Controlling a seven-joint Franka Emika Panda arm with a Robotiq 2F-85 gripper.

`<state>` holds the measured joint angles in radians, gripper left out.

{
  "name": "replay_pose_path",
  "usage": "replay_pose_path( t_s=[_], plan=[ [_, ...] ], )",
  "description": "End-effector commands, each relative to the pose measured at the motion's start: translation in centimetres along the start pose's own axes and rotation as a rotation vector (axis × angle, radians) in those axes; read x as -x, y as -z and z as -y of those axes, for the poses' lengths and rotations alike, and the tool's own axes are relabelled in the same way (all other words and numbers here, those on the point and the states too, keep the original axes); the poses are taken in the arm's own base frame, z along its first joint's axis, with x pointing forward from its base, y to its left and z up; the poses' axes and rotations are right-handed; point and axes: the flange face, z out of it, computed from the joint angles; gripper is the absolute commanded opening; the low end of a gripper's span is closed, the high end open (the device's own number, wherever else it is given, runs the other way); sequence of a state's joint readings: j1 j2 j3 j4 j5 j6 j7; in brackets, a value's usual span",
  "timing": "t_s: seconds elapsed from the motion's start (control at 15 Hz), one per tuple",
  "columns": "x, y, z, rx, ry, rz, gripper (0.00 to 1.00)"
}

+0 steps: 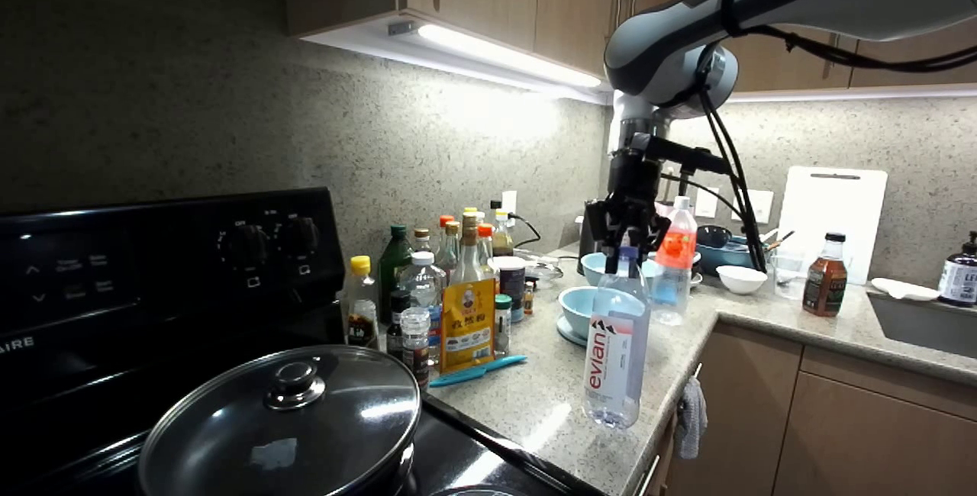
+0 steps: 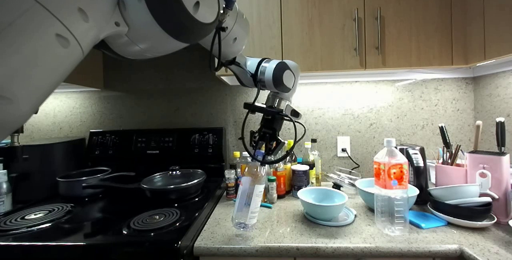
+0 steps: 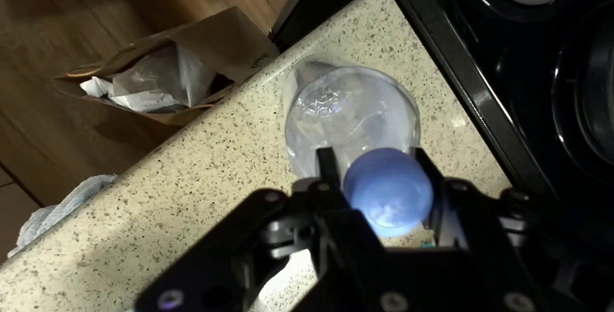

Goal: Remove the left bottle from the counter top

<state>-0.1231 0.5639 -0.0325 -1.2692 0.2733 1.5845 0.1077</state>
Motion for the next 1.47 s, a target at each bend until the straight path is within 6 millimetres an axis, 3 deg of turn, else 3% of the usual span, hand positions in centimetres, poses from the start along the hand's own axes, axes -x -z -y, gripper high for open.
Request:
replay_pose_path(
  t_s=[0.0, 0.27, 0.33, 0.93, 1.2, 1.4],
  plan=[
    [0.0, 0.2, 0.0, -0.003, 0.0, -0.002, 0.39],
    [0.0, 0.2, 0.1, -0.006, 0.0, -0.004, 0.39],
    [0.0, 0.2, 0.1, -0.006, 0.0, -0.005, 0.14],
    [-3.5, -0.7, -3.2, 0.074, -0.111, -0.185, 0.14],
    [-3.7, 0.3, -2.0, 0.037, -0.202, -0.16, 0.14],
    [-4.4, 2.3, 0.2, 0.021, -0.225, -0.188, 0.14]
  ],
)
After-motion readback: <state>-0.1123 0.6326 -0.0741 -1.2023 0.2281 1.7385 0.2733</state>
